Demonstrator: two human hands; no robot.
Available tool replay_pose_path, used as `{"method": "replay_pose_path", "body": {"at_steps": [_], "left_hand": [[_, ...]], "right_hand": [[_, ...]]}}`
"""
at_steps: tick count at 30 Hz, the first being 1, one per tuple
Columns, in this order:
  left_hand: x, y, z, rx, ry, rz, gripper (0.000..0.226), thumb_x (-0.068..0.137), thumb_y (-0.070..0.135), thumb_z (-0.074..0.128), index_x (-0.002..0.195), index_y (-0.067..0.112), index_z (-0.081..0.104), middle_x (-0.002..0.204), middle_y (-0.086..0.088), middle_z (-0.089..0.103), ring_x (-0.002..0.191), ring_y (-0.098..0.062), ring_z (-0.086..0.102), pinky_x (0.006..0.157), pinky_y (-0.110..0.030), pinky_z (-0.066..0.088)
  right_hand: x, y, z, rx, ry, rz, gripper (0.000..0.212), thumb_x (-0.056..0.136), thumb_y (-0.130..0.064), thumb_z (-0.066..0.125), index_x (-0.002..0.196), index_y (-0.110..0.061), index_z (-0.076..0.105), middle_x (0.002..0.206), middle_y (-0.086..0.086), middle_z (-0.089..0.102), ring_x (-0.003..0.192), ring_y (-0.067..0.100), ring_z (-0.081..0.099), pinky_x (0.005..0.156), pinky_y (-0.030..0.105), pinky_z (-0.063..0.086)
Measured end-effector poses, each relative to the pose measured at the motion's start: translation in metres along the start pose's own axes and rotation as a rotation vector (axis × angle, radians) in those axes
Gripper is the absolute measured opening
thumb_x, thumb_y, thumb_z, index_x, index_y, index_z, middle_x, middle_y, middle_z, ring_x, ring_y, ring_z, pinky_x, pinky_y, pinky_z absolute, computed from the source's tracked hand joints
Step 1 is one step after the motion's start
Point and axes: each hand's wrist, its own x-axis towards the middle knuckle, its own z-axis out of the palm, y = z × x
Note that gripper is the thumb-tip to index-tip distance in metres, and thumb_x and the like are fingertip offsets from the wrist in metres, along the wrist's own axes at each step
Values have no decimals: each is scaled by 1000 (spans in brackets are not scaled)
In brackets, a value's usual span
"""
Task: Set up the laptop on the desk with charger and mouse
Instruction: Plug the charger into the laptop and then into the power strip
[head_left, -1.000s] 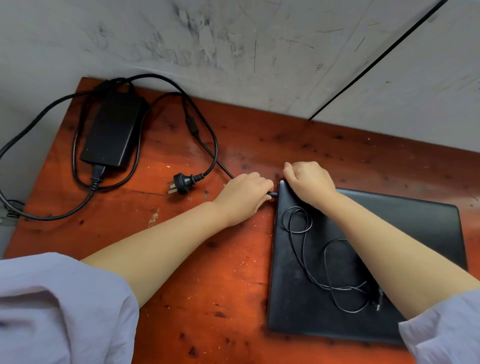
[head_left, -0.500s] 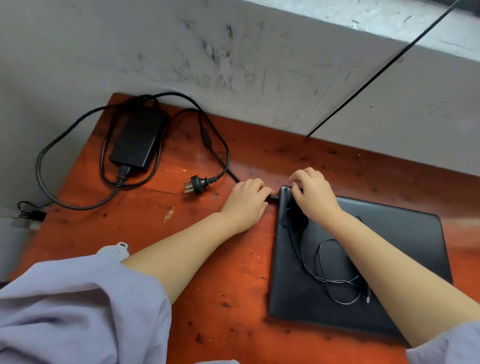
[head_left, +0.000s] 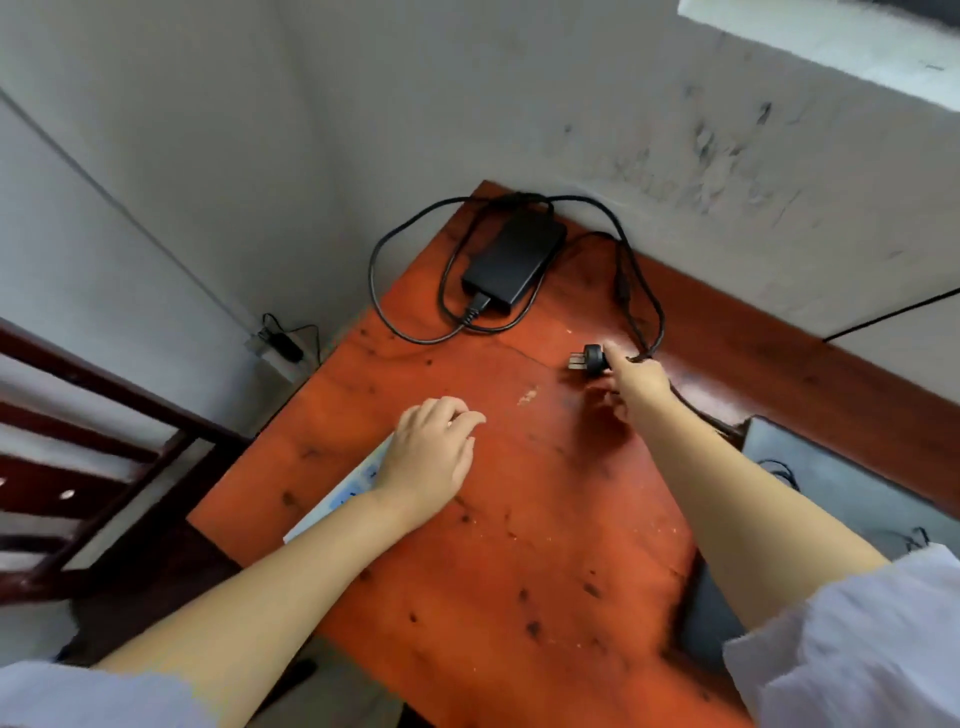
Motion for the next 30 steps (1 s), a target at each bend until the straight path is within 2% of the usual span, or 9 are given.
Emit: {"method": "replay_pose_path", "body": {"at_steps": [3,7,10,14,16,20,26,30], "left_hand": [[-21,-15,3,58,32,-92,38,74,17,72,111,12,64,104,-9,64,95,-30,62,81,-42,50],[-35,-21,12,168,53,-193,56,62,32,81,110,10,62,105,-11,64,91,-31,63,76,-39,53],[-41,-29,17,195,49,-301,66,66,41,78,119,9,57,109,-10,63,94,-30,61,73,-40,52],[-48,-39,25,171,31,-399,68,79,54,59,129,10,46,114,-7,58,102,-27,54,82,-39,43],[-51,-41,26,161,52,-425,68,78,57,58,127,11,47,111,-6,59,102,-26,53,83,-38,41],[-52,-42,26,148,75,-438,62,78,59,57,119,13,50,107,-6,58,101,-26,53,83,-37,40],[-52,-43,27,124,95,-439,61,78,56,57,119,11,51,107,-8,58,103,-28,52,84,-39,40],[-53,-42,26,130,91,-435,62,79,56,55,121,11,50,107,-8,57,102,-28,52,85,-39,39]], "right_hand": [[-6,-3,3,107,-64,5,27,91,-28,54,69,-14,47,60,6,47,22,4,38,30,6,20],[-31,-2,17,221,-290,-78,21,94,-22,51,74,-15,48,50,-1,43,29,-1,38,30,11,24],[-57,1,34,103,-425,-218,11,93,-23,53,84,-16,54,46,-7,48,41,5,44,38,14,34],[-85,6,59,-192,-546,-500,10,89,-26,57,79,-24,58,47,-5,52,43,13,46,41,21,39],[-94,10,73,-322,-570,-602,10,88,-27,56,78,-27,57,45,-5,54,43,13,46,43,21,41],[-100,17,91,-469,-544,-686,6,87,-31,56,82,-28,57,50,-5,57,41,7,48,47,22,43],[-105,18,96,-540,-493,-785,11,86,-31,58,77,-35,54,53,-10,57,41,0,49,42,11,40],[-110,15,99,-603,-473,-839,10,86,-31,59,78,-33,54,61,-12,57,47,-1,50,43,8,38]]}}
